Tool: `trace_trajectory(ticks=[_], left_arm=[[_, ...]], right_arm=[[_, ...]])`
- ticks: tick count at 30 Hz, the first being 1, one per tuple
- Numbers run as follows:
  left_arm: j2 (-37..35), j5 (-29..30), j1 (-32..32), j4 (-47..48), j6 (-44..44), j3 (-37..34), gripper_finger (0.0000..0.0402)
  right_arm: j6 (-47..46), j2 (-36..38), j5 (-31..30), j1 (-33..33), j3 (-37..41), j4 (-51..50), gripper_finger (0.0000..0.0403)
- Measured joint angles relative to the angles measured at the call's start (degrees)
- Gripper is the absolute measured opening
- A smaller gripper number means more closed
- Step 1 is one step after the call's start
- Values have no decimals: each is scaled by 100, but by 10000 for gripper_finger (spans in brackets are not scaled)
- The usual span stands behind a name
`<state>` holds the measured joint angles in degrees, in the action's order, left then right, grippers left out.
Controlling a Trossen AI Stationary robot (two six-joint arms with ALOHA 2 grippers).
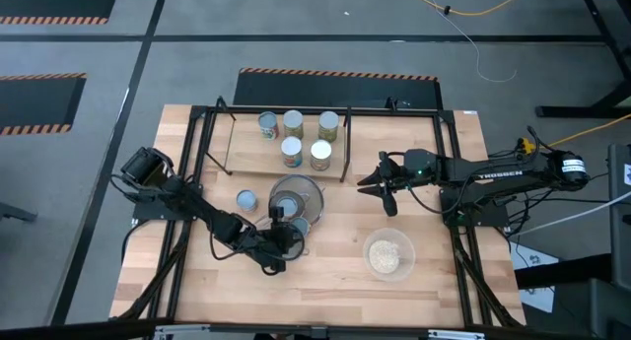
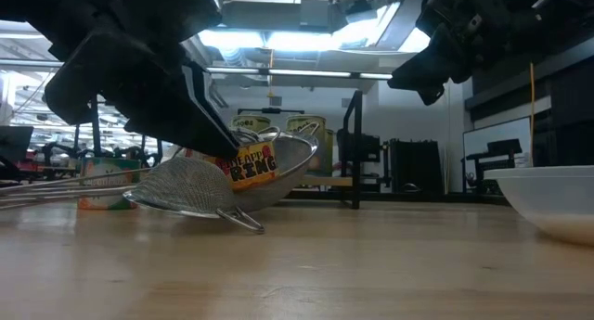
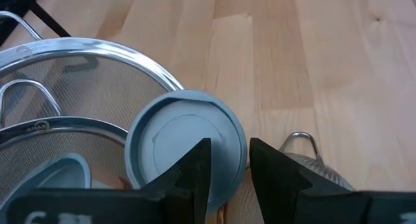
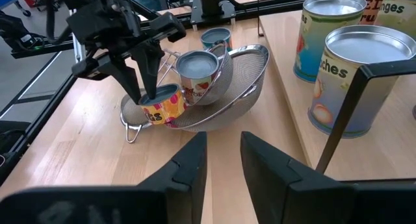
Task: Pick and place cans onto a shelf
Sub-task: Put the canned pineapple rings on the shelf
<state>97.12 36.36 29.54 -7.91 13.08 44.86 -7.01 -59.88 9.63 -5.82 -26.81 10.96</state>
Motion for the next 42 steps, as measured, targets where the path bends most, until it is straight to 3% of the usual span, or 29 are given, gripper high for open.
trace_trajectory(ticks=[9,24,42], left_arm=[[0,-120,0,173,-2,0,93],[0,-136,0,184,-13,0,7],[-141,-133,0,-376,-17,1,4]], right_arm=[[0,0,0,1,-1,0,98],[1,0,0,1,0,-1,98],[2,0,0,2,0,-2,98]])
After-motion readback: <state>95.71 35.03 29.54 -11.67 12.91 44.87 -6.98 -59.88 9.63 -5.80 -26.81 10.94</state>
